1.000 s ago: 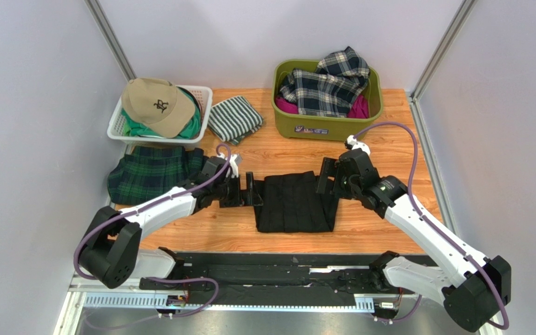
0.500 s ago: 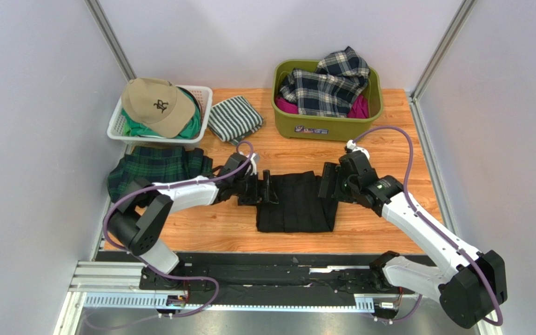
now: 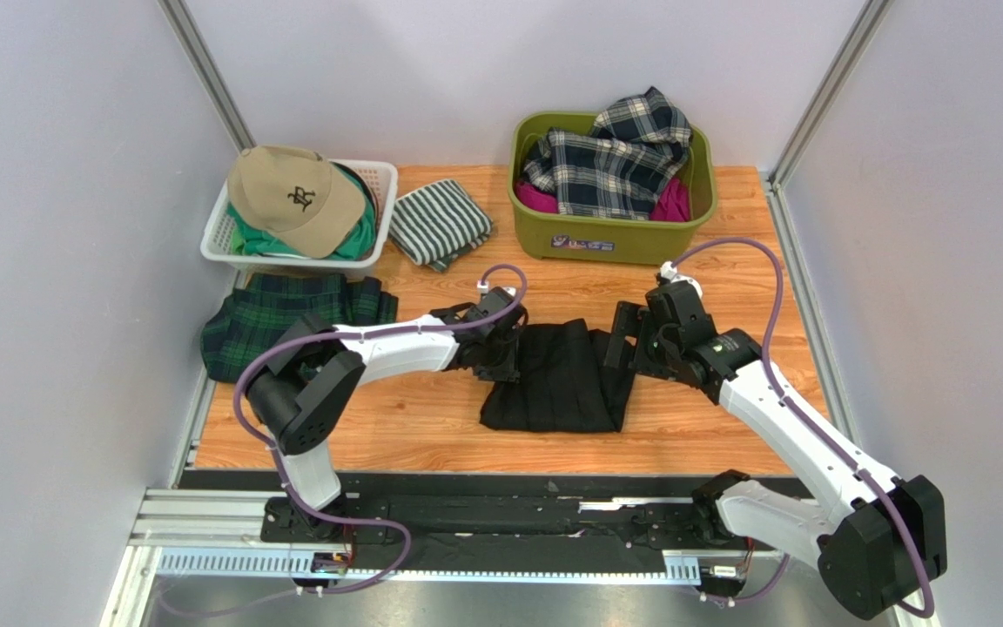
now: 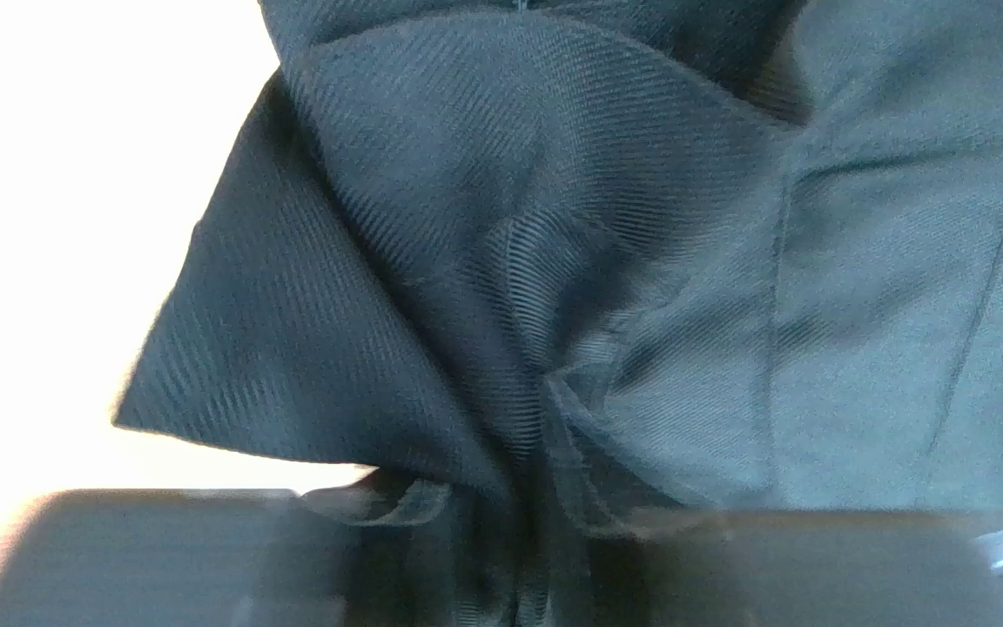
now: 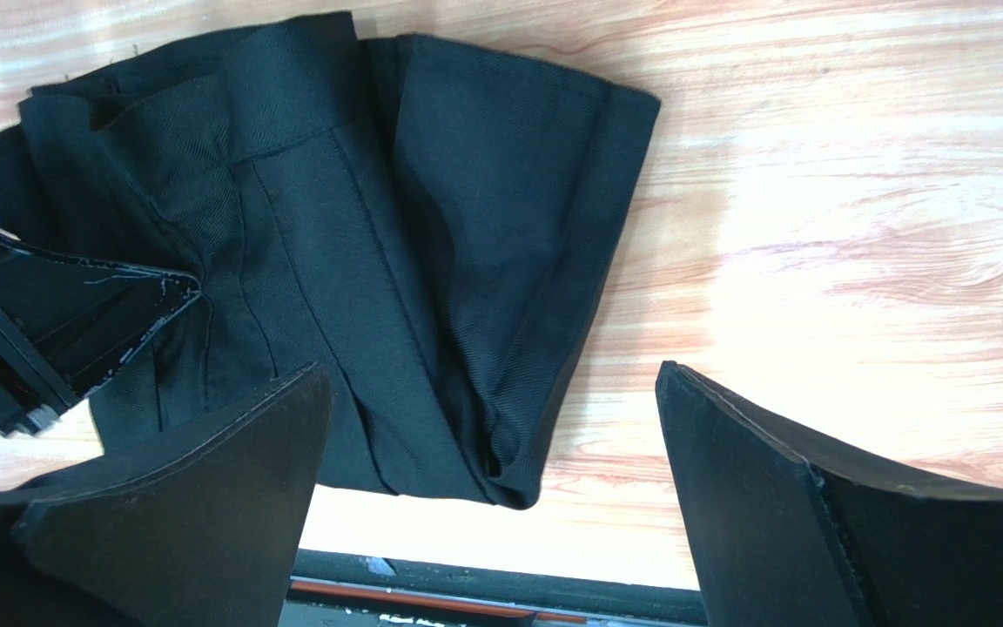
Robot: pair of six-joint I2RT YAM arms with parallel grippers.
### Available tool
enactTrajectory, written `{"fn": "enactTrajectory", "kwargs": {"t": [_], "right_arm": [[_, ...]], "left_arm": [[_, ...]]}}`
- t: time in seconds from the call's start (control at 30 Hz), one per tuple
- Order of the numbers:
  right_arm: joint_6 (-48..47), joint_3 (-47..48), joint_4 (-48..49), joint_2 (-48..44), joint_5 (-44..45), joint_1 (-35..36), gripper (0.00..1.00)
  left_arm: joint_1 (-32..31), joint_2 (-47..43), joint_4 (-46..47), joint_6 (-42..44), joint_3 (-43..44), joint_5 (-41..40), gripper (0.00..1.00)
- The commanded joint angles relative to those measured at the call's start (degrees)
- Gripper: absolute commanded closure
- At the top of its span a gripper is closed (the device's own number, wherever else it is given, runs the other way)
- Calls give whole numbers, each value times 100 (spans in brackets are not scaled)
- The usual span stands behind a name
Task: Fold and stack the skirts
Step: Pick up the skirt from the center of the board.
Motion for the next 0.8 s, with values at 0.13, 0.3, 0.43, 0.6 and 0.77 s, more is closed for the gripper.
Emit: {"fn": "enactTrajectory", "kwargs": {"t": [0.13,0.3,0.43,0.6,0.77], "right_arm": [[-210,-128,338,-231,-204,-242,1],[-237,-207,434,-239,-432,-444,1],[-254,-252,540,-222,-582,-515,1],[-289,-330,531,-310,-582,-541,1],[-307,-392,505,-354,-872,-629,1]], "left_arm": [[-279,730,-1693,325,679,-1416,100],[-270,98,-2545,632,777,-3085,100],[-270,-325,-3404,738,917,-4183,100],[-226,-282,-5004,-33,1347,-6222,100],[221,-71,-6805,-1584,1418,-7462,100]]}}
